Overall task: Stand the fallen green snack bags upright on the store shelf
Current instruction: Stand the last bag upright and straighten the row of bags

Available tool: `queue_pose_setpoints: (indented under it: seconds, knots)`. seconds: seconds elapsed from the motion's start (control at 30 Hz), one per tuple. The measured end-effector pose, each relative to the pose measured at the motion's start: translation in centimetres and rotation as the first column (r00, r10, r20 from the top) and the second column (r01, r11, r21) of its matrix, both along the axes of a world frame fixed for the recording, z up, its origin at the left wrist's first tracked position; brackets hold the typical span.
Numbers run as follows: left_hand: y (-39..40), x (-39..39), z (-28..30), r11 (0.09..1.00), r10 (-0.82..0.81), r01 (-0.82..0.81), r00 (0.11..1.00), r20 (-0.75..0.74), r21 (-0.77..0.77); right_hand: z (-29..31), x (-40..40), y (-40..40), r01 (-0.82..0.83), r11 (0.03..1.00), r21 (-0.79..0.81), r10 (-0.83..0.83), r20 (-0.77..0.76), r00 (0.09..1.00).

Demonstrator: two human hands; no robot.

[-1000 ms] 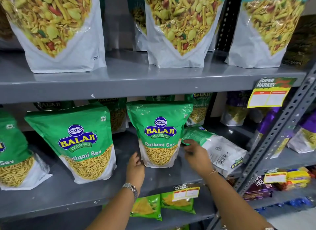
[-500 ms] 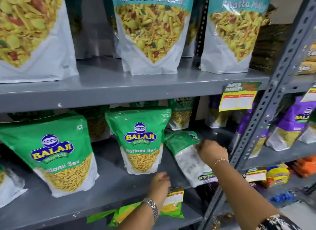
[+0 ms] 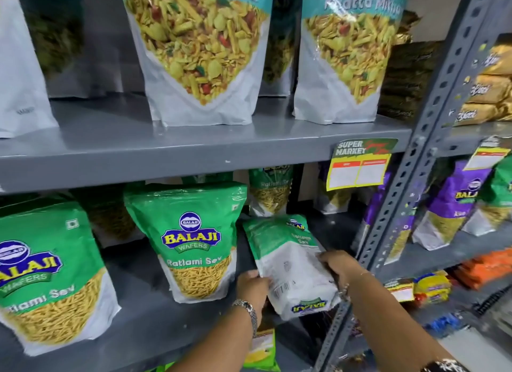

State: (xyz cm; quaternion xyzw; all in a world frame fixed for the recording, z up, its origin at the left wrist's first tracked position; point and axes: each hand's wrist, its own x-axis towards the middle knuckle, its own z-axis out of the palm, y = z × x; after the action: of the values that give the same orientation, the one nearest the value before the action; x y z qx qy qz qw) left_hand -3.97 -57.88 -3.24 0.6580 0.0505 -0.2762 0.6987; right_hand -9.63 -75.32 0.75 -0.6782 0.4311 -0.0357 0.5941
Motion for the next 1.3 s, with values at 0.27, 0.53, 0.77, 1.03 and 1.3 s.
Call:
queue_pose_setpoints:
  seconds: [0.27,0.53,0.77,1.03,1.3]
  knots:
    - [-1.2,1.8,2.9,0.995,0.103,-0.097,0.970,0.218,-0.036,3.9,0.7,-0.7,0.011,0.985,0.175,-0.063,0.294,0.954]
    - [-2.0,3.2,2.3,0.995,0.009,-0.051,0.911,0.413,0.091,2.6,0.9,-0.3,0.136,0.991,0.015,-0.133,0.350,0.927]
    - [-1.5,3.6,2.0,0.990,-0.140,0.129,0.915,0.378,0.053,-0.6,-0.4,0.6,0.241,0.969,-0.052,-0.218,0.274,0.937]
    - [-1.1,3.3,2.2,0.968,-0.251,0.226,0.911,0.328,0.111,-2.5,-1.7,6.2,0.306,0.933,-0.189,-0.257,0.242,0.936]
    - [1.2,-4.7,2.3,0.983,-0.184,0.170,0.882,0.433,0.072,-2.1,-0.3,7.6,-0.029,0.819,-0.573,-0.008,-0.062,0.998]
